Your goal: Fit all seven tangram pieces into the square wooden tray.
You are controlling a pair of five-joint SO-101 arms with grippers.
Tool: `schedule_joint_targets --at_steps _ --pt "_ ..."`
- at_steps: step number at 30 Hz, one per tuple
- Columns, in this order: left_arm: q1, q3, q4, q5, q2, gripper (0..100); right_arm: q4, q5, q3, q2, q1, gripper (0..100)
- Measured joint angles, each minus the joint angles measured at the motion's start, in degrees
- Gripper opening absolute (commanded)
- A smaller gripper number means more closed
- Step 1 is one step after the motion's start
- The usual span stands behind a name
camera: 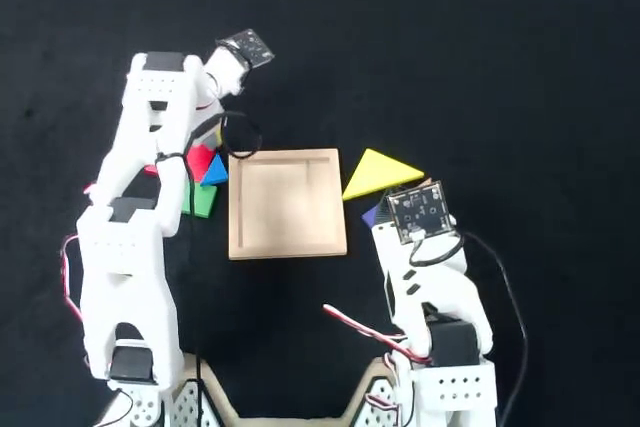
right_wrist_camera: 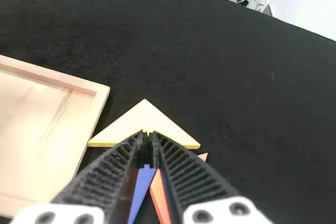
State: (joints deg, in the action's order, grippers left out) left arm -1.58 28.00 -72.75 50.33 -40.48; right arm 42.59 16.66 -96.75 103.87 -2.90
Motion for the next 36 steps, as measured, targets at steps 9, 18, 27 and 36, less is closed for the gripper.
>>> schedule_joint_targets --at_steps 9,18,27,36 --pt "-0.62 2.11 2.64 -3.87 -5.01 23 0.0 3.08 0.0 0.0 0.0 1.2" --pt "-6.86 5.54 5.1 -4.84 -6.51 23 0.0 3.08 0.0 0.0 0.0 1.2" --pt "-14.51 6.24 6.95 -4.84 -6.68 23 0.0 3.08 0.0 0.0 0.0 1.2" --pt "-12.4 21.36 -18.02 -27.69 -3.6 30 0.0 3.08 0.0 0.0 0.0 1.2"
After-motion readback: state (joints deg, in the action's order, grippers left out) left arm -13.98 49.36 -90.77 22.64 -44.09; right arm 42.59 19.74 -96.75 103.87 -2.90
